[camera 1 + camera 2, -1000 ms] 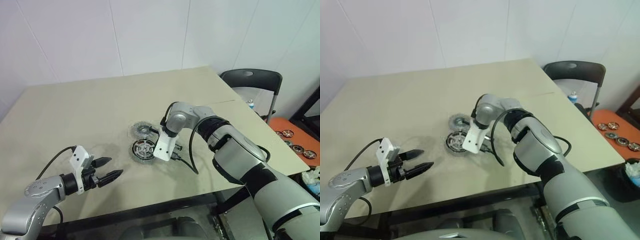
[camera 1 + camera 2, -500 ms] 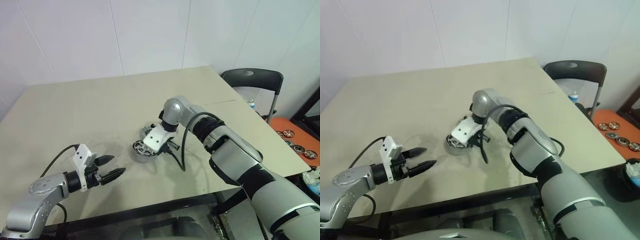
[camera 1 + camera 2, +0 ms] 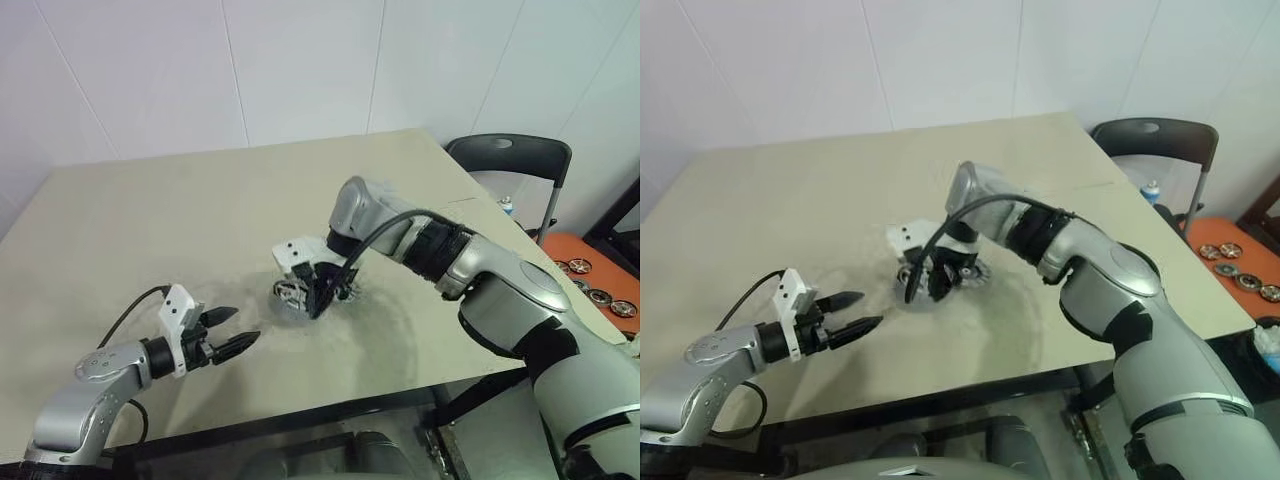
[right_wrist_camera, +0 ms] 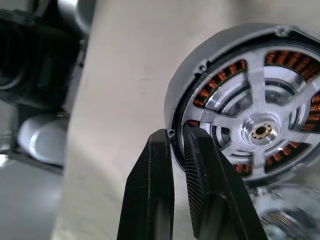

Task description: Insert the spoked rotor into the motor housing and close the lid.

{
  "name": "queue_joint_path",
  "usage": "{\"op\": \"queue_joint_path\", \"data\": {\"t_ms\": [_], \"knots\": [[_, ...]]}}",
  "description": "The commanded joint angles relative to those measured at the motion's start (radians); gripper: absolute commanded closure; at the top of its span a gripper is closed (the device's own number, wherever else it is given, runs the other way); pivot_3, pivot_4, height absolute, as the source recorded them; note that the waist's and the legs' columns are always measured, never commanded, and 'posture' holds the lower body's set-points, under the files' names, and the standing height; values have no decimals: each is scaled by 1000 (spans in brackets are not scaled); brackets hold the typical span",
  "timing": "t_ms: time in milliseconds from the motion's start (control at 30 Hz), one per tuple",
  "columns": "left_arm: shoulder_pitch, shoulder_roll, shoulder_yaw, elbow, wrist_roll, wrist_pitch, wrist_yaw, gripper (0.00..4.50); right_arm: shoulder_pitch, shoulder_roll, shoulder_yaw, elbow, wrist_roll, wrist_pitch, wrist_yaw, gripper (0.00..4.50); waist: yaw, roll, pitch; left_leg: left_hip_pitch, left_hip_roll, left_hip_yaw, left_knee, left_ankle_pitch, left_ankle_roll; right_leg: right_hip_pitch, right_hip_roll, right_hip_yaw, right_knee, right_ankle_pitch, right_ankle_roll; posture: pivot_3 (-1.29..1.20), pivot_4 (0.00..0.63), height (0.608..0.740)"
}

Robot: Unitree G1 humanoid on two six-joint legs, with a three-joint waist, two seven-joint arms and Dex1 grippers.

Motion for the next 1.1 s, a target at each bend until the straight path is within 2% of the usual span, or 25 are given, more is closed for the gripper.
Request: {"op": "queue_joint_path", "data": {"t_ms": [33, 267, 400, 533, 733, 867, 967, 1100], "knots": [[2, -4, 4, -11, 4, -21, -4, 470, -9, 71, -40, 7, -38, 119, -32, 4443, -5, 0, 0, 0, 0, 0, 0, 0, 0, 0, 0, 0, 0, 0, 0, 0, 0, 740], [47, -10, 23, -47, -1, -18, 12, 470, -33, 279, -128, 248, -86, 255, -137, 4443, -11, -2, -2, 3, 2, 0, 0, 1, -2, 2, 2, 0, 2, 2, -3, 0, 0, 740], [65, -12, 31, -61, -4, -17, 20, 470, -71, 357, -194, 413, -115, 260, -189, 4443, -18, 1, 0, 17, 6, 2, -1, 2, -3, 14, 4, -3, 2, 3, -4, 0, 0, 740], [75, -14, 30, -68, -5, -19, 26, 470, -87, 389, -236, 502, -147, 236, -210, 4443, -18, 1, 0, 19, 10, 1, 0, 2, -3, 17, 5, -9, 2, 2, -4, 0, 0, 740], [64, -11, 28, -58, -7, -17, 23, 470, -46, 373, -234, 467, -202, 146, -198, 4443, -16, 0, 0, 17, 10, 1, 0, 2, -4, 15, 4, -9, 1, 3, -4, 0, 0, 740], [49, -7, 26, -50, -6, -14, 17, 470, -29, 375, -251, 464, -227, 128, -220, 3107, -9, 0, 0, 16, 10, 1, 0, 2, -4, 14, 3, -9, 0, 5, -7, 0, 0, 740], [43, 0, 28, -45, -8, -11, 9, 470, -33, 373, -253, 442, -229, 163, -172, 2174, -8, 0, 0, 16, 10, 1, -1, 2, -4, 14, 3, -9, 0, 5, -7, 0, 0, 740], [36, 10, 29, -41, -7, -7, -1, 470, -41, 353, -260, 388, -234, 148, -123, 2174, -8, 0, 0, 16, 10, 2, 0, 2, -4, 14, 3, -9, 0, 5, -7, 0, 0, 740]]}}
